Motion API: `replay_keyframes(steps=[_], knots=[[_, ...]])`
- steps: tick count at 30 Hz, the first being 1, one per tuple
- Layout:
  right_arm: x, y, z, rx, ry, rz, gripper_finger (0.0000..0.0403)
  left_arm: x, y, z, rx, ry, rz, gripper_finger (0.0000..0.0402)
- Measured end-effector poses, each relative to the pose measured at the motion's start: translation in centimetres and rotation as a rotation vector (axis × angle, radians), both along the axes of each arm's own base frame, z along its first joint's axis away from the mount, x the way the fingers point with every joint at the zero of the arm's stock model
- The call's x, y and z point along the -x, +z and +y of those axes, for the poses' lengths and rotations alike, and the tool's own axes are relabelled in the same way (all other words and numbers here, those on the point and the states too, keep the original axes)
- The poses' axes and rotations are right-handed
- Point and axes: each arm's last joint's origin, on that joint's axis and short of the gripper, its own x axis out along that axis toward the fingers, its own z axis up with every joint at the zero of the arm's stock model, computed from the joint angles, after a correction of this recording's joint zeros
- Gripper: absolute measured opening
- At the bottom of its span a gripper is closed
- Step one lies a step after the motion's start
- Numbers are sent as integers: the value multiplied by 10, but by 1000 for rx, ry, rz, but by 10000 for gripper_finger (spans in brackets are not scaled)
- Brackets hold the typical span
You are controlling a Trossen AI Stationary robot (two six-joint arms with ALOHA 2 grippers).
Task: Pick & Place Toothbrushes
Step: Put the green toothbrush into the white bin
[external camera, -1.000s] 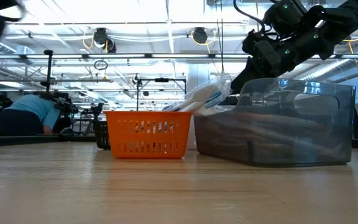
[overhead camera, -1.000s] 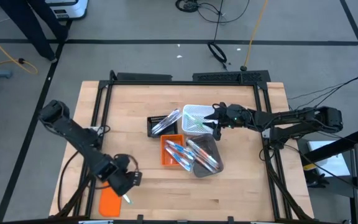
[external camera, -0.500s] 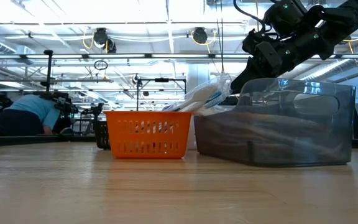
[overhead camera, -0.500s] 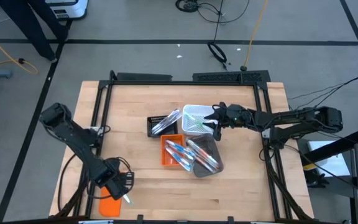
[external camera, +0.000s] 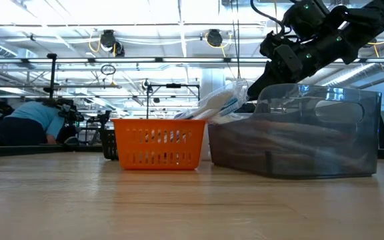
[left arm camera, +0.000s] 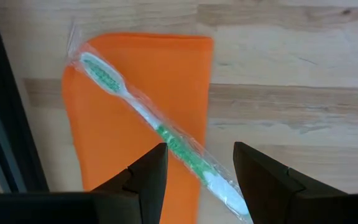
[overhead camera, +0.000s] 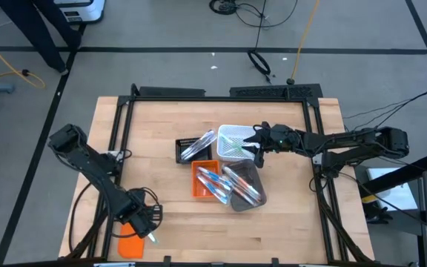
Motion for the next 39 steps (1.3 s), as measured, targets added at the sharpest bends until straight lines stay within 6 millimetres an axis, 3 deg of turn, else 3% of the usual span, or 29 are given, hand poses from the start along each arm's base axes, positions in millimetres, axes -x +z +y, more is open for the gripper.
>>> replay_keyframes(steps=[13,32,39], knots=[[0,0,0,-2,-2,0,130,8,0,-8,12,-40,2,186],[0,0,0,-3,-2,0,130,0,-30,-19,-31,-55,60,186],[0,0,0,-3,-1,0,130,-1,-33,-19,-34,-50,65,177]])
